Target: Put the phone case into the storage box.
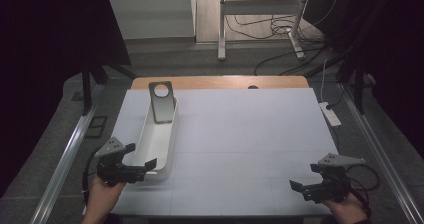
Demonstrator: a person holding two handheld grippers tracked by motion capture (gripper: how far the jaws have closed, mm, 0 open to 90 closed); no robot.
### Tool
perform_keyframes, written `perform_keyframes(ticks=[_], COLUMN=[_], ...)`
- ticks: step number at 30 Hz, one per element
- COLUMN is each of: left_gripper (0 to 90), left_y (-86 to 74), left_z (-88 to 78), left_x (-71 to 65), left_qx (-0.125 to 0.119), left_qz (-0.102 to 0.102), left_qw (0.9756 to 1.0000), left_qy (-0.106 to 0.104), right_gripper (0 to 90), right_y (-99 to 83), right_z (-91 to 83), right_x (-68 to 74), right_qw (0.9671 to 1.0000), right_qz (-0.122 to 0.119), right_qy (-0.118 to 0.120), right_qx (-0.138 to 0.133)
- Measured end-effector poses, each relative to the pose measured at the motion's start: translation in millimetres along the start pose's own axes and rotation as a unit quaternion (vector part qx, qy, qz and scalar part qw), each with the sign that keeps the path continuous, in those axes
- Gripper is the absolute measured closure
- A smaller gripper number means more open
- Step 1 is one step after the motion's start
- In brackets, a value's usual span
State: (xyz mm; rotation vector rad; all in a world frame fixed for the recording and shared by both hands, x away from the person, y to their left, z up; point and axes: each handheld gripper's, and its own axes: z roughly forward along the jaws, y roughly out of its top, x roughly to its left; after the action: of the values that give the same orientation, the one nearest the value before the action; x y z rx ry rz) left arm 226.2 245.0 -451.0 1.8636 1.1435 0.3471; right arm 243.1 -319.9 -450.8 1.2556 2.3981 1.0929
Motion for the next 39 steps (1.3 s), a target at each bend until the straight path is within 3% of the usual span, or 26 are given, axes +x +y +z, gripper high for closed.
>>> perform_keyframes(ticks=[39], left_gripper=[1.5], left_y=[-26.7], left_z=[-24.0], left_x=[-5.2], left_qx=[0.007], left_qz=[-0.003], left_qw=[0.9998], left_qy=[0.021], right_gripper=[1.1], right_y=[0.0], right_z=[0.0], right_x=[0.2], right_qw=[1.0], right_qz=[-0.001], right_qy=[-0.002], right_qx=[-0.001])
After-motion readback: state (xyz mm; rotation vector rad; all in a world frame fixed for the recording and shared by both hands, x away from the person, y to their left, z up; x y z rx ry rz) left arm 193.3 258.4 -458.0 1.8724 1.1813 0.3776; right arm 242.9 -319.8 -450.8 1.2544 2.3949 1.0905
